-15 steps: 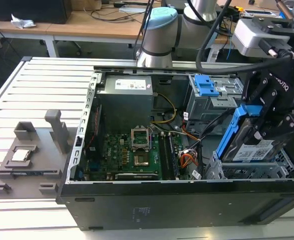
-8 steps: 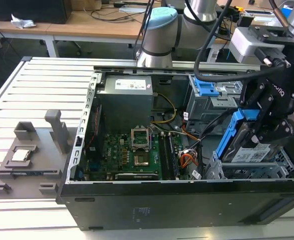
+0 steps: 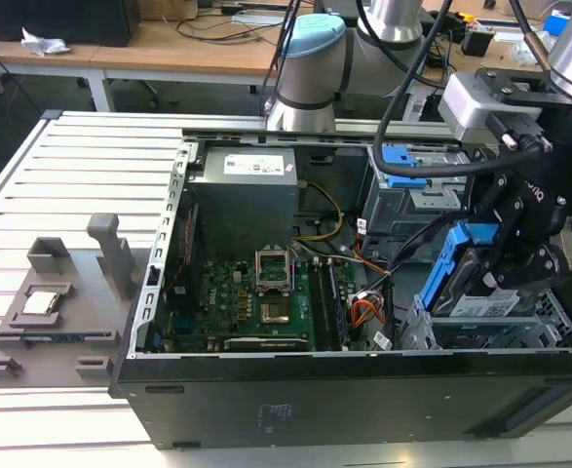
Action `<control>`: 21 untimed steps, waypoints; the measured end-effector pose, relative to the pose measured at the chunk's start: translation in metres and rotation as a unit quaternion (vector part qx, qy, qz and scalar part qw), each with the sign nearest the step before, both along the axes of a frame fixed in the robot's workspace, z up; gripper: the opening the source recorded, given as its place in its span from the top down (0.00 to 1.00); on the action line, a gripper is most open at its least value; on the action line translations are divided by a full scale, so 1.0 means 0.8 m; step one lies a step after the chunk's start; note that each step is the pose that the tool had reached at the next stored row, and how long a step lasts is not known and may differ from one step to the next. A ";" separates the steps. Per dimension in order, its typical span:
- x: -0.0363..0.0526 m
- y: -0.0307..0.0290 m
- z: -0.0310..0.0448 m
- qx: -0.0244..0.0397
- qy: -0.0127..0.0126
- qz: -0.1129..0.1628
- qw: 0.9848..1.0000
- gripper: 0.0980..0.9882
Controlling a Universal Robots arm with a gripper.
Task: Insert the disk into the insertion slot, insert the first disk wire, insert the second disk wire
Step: 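Insert the disk into the insertion slot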
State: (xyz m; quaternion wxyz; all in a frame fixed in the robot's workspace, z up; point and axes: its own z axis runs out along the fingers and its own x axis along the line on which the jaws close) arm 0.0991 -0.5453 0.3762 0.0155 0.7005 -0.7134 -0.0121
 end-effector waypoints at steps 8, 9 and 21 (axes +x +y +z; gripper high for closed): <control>0.000 0.0000 -0.0011 0.000 0.000 0.000 1.000 0.62; 0.000 0.0000 -0.0013 0.000 0.000 0.000 1.000 0.62; 0.000 0.0000 -0.0027 0.000 0.000 0.000 1.000 0.99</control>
